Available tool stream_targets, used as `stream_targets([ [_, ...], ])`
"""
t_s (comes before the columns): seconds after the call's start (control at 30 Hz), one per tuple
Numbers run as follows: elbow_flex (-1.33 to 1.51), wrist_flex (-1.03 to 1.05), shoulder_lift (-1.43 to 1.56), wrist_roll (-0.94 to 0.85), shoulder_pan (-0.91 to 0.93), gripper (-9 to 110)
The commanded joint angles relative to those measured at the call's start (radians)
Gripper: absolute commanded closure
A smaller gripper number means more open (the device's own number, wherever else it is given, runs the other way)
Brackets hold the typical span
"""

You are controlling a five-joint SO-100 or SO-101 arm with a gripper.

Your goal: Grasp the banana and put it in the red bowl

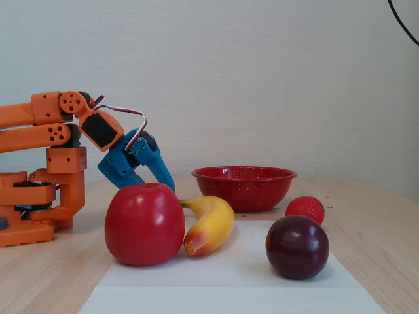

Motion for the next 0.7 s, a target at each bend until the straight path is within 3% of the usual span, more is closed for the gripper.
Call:
stream_targets([
  [0.0,-0.025,-0.014,-0.009,0.025,-0.017,101],
  [0.4,-0.416,0.273,-0.169,0.015,-0.025,101],
  [0.67,-0.635,0.33,-0.377,0.049,-0.055,101],
])
